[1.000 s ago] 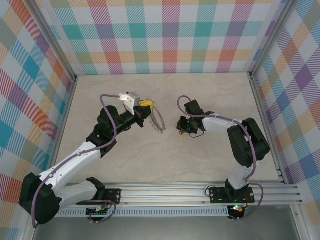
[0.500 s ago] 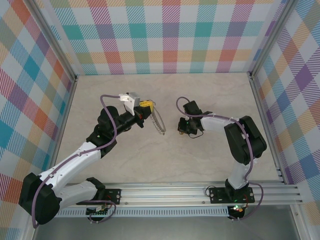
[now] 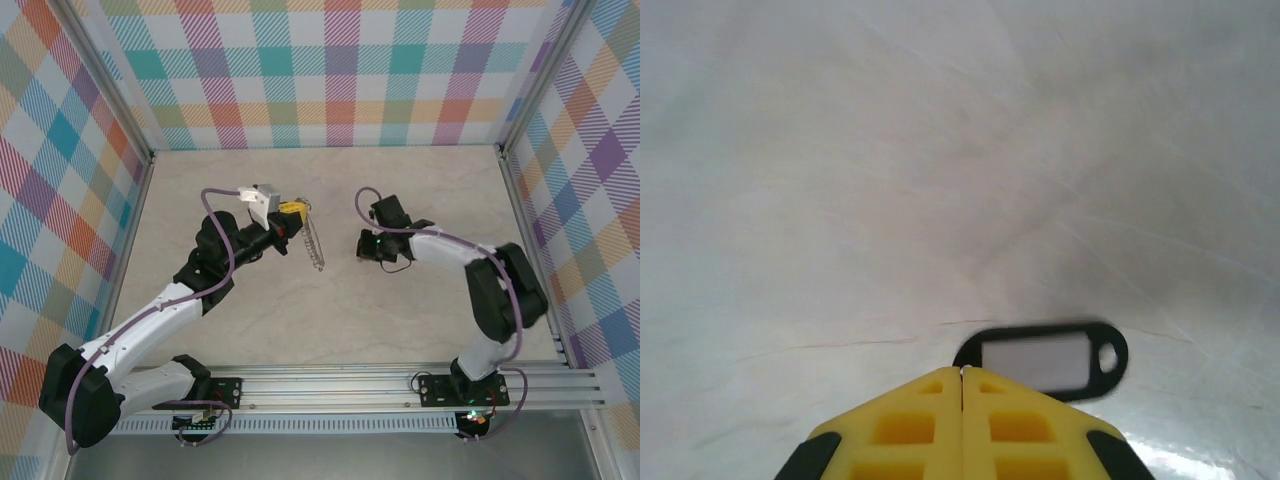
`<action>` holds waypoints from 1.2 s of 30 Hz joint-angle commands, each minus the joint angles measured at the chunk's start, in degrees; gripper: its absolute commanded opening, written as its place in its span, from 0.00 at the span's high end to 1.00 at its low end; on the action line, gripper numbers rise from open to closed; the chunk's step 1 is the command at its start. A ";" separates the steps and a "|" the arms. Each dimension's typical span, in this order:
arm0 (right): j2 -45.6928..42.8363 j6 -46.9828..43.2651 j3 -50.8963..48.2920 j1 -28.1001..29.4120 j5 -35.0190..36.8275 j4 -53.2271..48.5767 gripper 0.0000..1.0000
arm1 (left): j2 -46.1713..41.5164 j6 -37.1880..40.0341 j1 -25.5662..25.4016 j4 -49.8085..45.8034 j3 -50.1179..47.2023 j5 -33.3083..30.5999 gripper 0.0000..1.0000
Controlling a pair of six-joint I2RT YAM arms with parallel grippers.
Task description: Put the keys on the keyring
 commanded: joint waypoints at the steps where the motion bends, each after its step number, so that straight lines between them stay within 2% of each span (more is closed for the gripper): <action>1: -9.57 -6.18 2.03 -2.86 -7.93 4.88 1.00 | 0.08 0.05 0.69 1.87 3.09 3.29 1.00; 7: -17.74 -4.35 -0.71 -10.93 -28.25 18.03 1.00 | 1.57 0.96 0.70 -0.93 6.89 8.87 1.00; 13: -20.78 2.05 -2.61 -16.24 -39.59 30.22 1.00 | 3.64 1.27 0.53 -2.62 10.89 14.10 1.00; 20: -23.30 5.64 -3.63 -16.91 -44.43 36.93 1.00 | 7.18 2.30 -0.35 -5.22 16.16 20.77 1.00; 36: -31.50 8.87 -7.52 -16.74 -46.69 41.40 1.00 | 13.71 5.19 -1.80 -7.77 24.16 27.89 1.00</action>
